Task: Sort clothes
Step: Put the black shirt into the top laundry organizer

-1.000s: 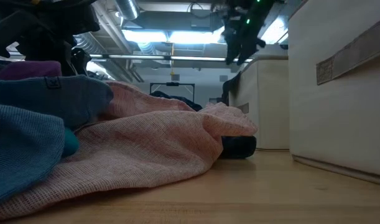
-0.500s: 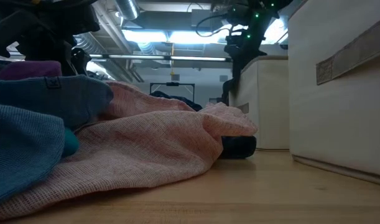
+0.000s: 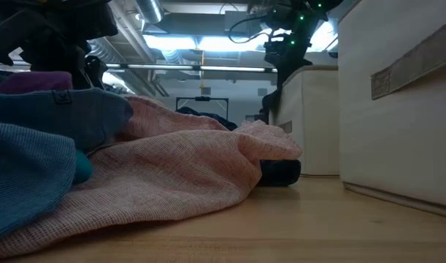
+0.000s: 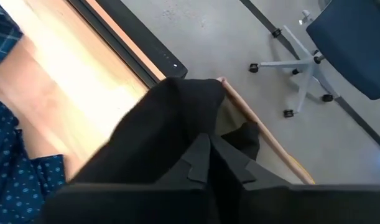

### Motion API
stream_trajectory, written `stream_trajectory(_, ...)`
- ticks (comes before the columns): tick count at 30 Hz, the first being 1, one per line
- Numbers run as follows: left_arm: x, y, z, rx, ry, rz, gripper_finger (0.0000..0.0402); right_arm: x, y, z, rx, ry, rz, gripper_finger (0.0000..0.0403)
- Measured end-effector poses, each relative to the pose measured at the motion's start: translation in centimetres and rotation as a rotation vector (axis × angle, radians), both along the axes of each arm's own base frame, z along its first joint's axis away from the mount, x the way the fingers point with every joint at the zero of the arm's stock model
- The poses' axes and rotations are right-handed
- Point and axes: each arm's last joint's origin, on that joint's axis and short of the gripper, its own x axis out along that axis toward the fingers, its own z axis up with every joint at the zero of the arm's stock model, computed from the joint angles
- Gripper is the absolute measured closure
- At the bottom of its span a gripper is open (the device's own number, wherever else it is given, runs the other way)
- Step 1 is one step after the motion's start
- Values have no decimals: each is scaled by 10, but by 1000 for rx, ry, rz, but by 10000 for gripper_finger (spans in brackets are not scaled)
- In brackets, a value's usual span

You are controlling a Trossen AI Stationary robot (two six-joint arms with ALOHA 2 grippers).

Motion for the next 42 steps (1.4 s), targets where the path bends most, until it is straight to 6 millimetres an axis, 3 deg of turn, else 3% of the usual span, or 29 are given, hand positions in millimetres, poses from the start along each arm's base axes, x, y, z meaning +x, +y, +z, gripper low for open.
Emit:
stream_trajectory(4,0,0,0,2,-1,-4,229,-1,6,6,-30,13,22,398)
stream_trajectory(7,0,0,0,2,-1,-4,229,-8,19,21,-75,11,37,400)
stream_trajectory(16,0,0,0,3,-2,-6,229,-64,75,75,-183,-3,10,401)
stream_trajectory(19,1,0,0,7,-2,-12,229,-77,85,86,-159,-79,15,395)
stream_trajectory(22,1,0,1,16,-4,-23,229,-78,86,89,-130,-152,14,379)
stream_trajectory(26,5,0,3,12,-36,-30,229,-65,73,80,-143,-164,23,333)
stream_trajectory(35,5,-3,4,-6,-55,-28,229,-25,18,25,-89,-55,1,193)
stream_trajectory(42,5,-3,4,-11,-55,-25,229,-13,1,0,-42,37,85,158)
